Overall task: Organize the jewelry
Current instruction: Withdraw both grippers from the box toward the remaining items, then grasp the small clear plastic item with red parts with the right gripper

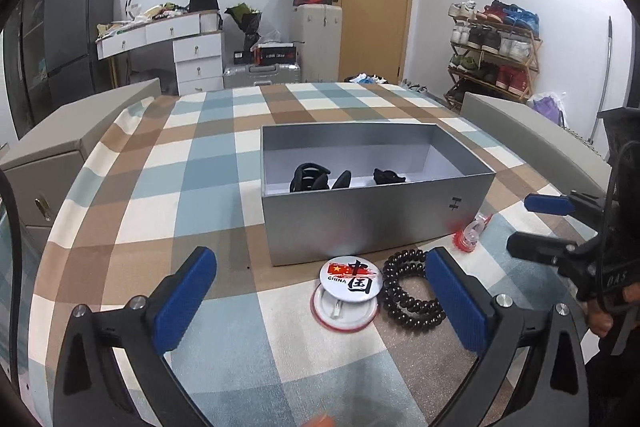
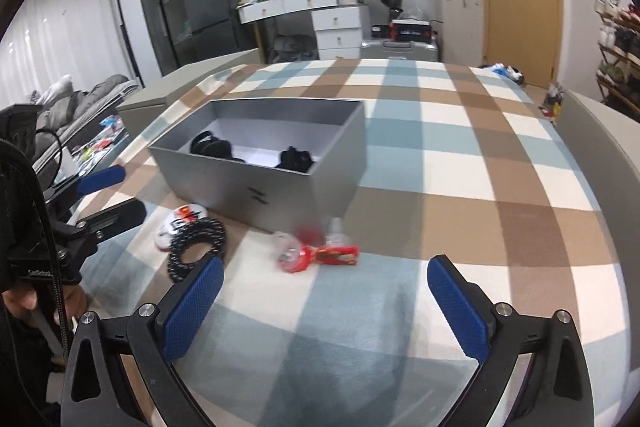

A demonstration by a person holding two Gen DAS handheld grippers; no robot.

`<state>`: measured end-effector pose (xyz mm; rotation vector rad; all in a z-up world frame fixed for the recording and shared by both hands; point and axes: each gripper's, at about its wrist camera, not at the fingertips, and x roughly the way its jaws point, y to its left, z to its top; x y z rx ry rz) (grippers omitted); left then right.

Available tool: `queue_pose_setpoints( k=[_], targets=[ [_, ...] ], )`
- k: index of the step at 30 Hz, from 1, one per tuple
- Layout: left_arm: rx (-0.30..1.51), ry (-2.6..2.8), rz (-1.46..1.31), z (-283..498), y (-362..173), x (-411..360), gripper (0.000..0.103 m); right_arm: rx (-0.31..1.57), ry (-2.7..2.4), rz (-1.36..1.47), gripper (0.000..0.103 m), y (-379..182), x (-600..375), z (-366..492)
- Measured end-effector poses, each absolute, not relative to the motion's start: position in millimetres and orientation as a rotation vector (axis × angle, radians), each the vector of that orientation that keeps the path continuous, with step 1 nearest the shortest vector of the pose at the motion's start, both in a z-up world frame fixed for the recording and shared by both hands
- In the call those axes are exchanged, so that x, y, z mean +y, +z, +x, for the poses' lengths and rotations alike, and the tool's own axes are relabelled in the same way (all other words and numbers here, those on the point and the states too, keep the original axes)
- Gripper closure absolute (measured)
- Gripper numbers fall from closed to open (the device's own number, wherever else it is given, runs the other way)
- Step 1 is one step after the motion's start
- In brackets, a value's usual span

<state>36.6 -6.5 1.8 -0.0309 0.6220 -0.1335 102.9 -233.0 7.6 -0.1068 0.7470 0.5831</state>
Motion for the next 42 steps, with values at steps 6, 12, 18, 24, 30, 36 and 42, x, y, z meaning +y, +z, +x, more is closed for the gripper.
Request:
queue_pose_setpoints(
  k=[6, 12, 18, 24, 30, 36, 42],
  targets=[
    [0.611, -0.136, 0.008, 31.6, 0.5, -13.0, 0.001, 0.76, 0.535, -0.111, 0.005, 6.3, -241.2, 109.6],
    [0.607, -0.135, 0.031, 30.2, -0.3, -15.5, 0.001, 0.818, 0.503, -0.109, 0.02, -0.2, -241.6, 120.2],
    [0.61, -0.137, 0.03, 30.2, -0.1, -15.7, 0.001, 0.824, 0.471, -0.184, 0.024, -2.3, -229.6, 126.2],
    [0.613, -0.139, 0.015, 31.0, 0.5, -14.4, 0.001, 0.846, 0.48, -0.262, 0.027, -8.2, -216.0, 126.5],
    [0.613, -0.138, 0.018, 31.2, 1.0, -14.4, 0.001, 0.853, 0.486, -0.282, 0.028, -10.2, -211.4, 129.1],
    [0.613, -0.139, 0.018, 30.9, 1.3, -14.4, 0.001, 0.856, 0.477, -0.272, 0.032, -10.2, -213.6, 131.3],
    [0.614, -0.143, 0.018, 31.3, 1.7, -14.3, 0.001, 0.85, 0.463, -0.268, 0.036, -9.5, -214.1, 131.0]
  ],
)
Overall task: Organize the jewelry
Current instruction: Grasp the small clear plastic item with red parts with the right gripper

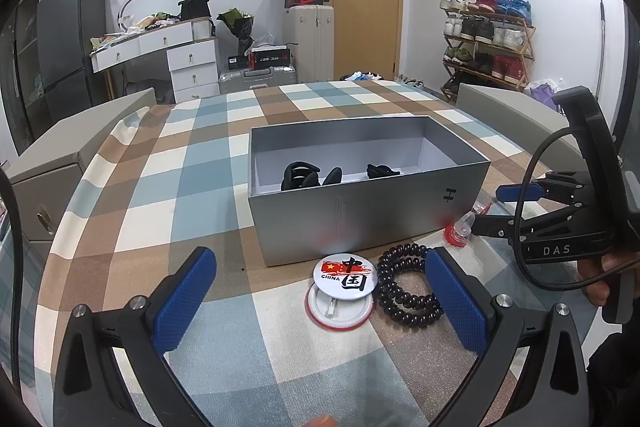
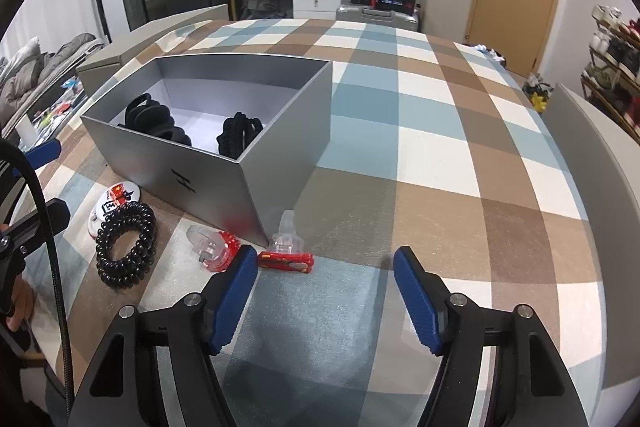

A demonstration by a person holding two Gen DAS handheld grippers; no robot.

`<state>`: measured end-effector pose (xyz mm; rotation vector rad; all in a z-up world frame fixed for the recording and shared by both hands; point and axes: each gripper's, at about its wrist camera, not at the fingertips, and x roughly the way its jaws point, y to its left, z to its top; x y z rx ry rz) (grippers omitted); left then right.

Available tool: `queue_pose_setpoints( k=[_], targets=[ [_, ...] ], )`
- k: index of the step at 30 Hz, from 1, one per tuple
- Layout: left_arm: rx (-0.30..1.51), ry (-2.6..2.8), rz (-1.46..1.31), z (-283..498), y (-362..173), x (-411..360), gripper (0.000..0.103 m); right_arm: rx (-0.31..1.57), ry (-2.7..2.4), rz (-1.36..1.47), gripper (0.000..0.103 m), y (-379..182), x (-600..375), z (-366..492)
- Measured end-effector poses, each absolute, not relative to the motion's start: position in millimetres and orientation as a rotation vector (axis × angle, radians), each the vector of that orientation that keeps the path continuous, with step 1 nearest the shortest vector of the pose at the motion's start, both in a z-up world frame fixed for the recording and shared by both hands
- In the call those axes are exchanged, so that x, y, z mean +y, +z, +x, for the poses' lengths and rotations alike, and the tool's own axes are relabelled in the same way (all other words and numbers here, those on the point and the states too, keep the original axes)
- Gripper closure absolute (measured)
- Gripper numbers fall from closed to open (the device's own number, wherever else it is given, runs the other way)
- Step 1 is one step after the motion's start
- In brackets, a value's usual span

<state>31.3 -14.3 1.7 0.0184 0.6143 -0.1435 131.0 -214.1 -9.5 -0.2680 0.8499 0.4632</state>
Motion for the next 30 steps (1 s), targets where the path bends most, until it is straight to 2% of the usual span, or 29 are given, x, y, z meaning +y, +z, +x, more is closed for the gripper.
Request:
queue_pose_setpoints(
  k=[4, 7, 9, 11, 12, 17, 30],
  targets=[
    [0.62, -0.148, 0.007, 32.5, 2.3, -12.9, 0.001, 0.834, 0.47, -0.29, 0.041, -8.8, -210.4, 128.9],
    [0.626, -0.151, -0.007, 33.8, 2.3, -10.6, 0.001, 0.828, 0.486, -0.294, 0.049, -8.7, -209.4, 127.4],
    [0.628, -0.152, -0.013, 34.0, 1.9, -9.9, 0.001, 0.821, 0.496, -0.298, 0.058, -8.4, -208.4, 126.0],
    [0.629, -0.152, -0.014, 33.6, 1.6, -10.0, 0.001, 0.815, 0.507, -0.301, 0.073, -8.2, -207.3, 124.6],
    [0.628, -0.152, -0.012, 33.4, 1.7, -10.4, 0.001, 0.81, 0.516, -0.306, 0.077, -8.1, -206.3, 123.1],
    [0.625, -0.151, 0.004, 33.8, 1.7, -11.2, 0.001, 0.787, 0.513, -0.301, 0.081, -6.0, -209.3, 118.6],
    [0.677, -0.174, 0.002, 34.4, 3.8, -15.8, 0.001, 0.657, 0.587, -0.146, 0.08, 20.1, -223.5, 87.4]
  ],
)
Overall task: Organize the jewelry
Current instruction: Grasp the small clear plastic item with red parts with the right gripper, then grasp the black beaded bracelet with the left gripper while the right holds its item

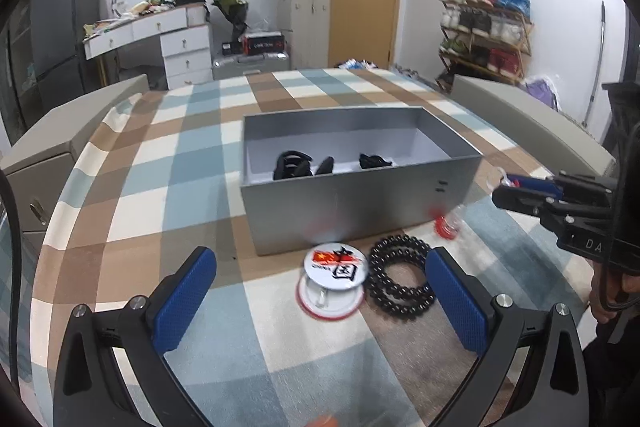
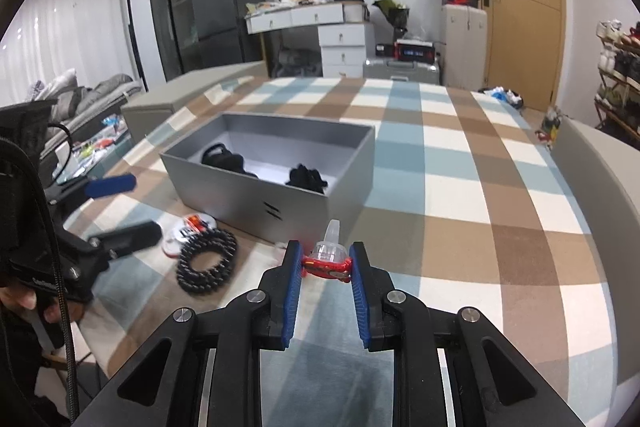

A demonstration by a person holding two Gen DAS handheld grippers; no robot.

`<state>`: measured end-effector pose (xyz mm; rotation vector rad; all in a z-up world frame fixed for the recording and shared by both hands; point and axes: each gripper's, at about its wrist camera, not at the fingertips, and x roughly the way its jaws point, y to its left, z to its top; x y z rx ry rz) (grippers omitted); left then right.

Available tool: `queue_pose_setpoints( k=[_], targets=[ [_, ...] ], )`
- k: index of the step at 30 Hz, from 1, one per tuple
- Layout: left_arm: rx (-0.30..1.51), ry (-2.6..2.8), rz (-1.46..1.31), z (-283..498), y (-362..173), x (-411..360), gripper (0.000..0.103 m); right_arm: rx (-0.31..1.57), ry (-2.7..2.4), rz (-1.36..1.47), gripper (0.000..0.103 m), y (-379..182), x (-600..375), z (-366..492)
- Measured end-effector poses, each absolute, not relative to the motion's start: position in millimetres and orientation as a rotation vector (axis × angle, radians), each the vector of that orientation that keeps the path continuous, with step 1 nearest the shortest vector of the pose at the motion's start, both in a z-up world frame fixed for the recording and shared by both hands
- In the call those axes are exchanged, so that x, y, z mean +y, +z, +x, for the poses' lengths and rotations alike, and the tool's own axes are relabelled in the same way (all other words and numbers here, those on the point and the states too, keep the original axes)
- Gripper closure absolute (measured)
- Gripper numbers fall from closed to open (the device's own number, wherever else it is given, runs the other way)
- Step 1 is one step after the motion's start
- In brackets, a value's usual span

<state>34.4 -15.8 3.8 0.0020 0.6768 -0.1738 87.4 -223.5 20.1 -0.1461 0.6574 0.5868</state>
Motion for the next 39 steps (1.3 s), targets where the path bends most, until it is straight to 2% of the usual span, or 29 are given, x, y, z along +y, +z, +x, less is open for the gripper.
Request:
queue_pose_setpoints(
  k=[12, 13, 14, 15, 17, 19, 39],
  targets=[
    [0.709, -0.292, 0.032, 27.2, 1.6, -31.8, 0.002, 0.639, 0.629, -0.118, 0.08, 23.5, -222.7, 84.8],
    [0.713, -0.31, 0.029, 27.2, 1.7, -33.4, 0.007, 0.639, 0.629, -0.119, 0.08, 23.8, -222.4, 84.2],
    [0.72, -0.326, 0.028, 27.6, 1.6, -34.8, 0.018, 0.637, 0.628, -0.121, 0.08, 24.0, -222.1, 83.8],
    [0.732, -0.341, 0.03, 28.4, 0.7, -36.5, 0.024, 0.637, 0.629, -0.123, 0.08, 23.7, -221.8, 83.3],
    [0.746, -0.357, 0.033, 30.1, -1.2, -38.2, 0.043, 0.638, 0.63, -0.128, 0.08, 23.0, -221.1, 82.8],
    [0.753, -0.387, 0.026, 30.8, -2.4, -39.5, 0.047, 0.64, 0.632, -0.132, 0.08, 22.5, -220.8, 82.6],
    [0.824, -0.335, 0.087, 45.2, -8.6, -60.2, 0.048, 0.636, 0.642, -0.12, 0.08, 26.0, -225.0, 81.5]
  ],
)
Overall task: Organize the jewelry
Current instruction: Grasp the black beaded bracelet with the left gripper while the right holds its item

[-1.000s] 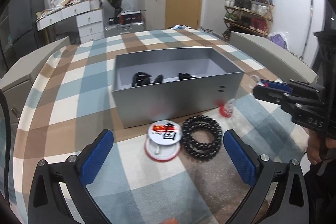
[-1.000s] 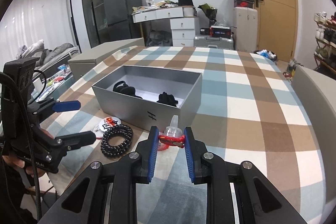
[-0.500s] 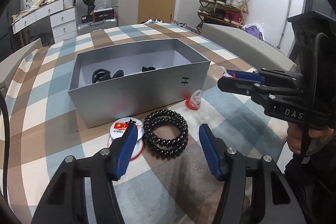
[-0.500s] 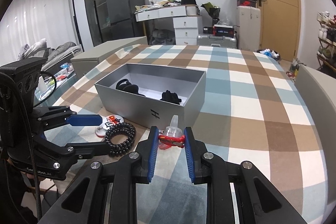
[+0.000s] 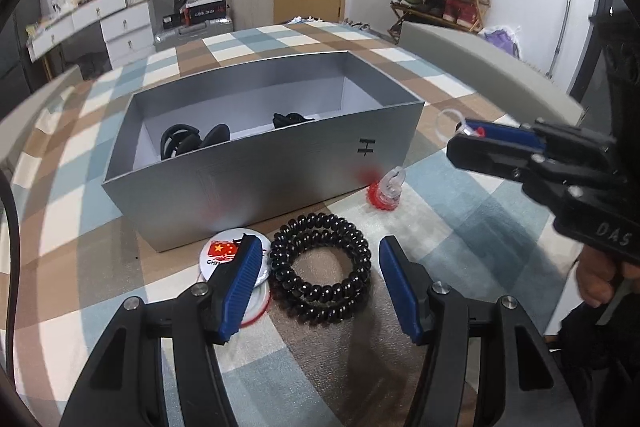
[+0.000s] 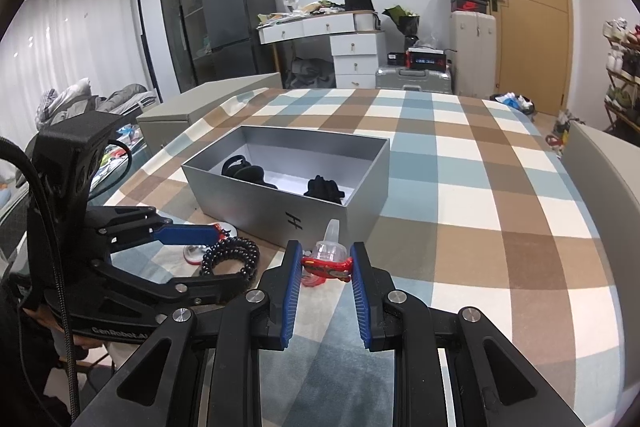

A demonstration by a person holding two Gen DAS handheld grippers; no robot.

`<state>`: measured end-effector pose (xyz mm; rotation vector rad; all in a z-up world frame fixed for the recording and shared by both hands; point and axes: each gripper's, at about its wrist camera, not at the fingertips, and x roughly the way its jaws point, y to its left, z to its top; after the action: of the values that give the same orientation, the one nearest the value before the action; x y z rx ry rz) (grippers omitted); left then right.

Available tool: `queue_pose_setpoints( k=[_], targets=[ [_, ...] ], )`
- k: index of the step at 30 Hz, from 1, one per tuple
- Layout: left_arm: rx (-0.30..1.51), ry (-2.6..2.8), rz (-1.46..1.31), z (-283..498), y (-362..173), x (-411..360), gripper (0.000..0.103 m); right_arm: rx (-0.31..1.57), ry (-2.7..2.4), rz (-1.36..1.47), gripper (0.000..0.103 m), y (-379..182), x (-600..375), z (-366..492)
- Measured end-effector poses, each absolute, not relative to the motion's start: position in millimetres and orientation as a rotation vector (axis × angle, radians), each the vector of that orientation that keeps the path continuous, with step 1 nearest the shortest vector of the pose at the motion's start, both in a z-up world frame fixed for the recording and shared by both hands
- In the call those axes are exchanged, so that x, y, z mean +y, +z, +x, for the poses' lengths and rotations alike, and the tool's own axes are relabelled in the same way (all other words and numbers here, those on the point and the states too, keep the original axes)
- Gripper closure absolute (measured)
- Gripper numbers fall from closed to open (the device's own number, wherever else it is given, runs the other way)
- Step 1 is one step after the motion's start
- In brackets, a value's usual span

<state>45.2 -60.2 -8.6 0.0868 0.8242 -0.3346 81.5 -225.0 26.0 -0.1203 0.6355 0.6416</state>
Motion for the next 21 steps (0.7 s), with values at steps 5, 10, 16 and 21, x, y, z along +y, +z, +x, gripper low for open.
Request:
queue_pose_setpoints(
  k=[5, 10, 16, 21],
  targets=[
    [0.817, -0.307, 0.153, 39.9, -10.0, -65.6, 0.057, 0.635, 0.644, -0.125, 0.08, 26.1, -223.8, 81.2],
    [0.81, -0.316, 0.153, 39.2, -8.0, -63.0, 0.065, 0.634, 0.645, -0.125, 0.08, 25.9, -223.7, 80.7],
    [0.804, -0.328, 0.129, 38.7, -4.4, -60.2, 0.066, 0.637, 0.644, -0.124, 0.08, 25.3, -224.5, 80.8],
    [0.776, -0.328, 0.115, 32.5, 1.7, -57.6, 0.066, 0.635, 0.641, -0.125, 0.08, 25.3, -224.6, 80.1]
  ],
)
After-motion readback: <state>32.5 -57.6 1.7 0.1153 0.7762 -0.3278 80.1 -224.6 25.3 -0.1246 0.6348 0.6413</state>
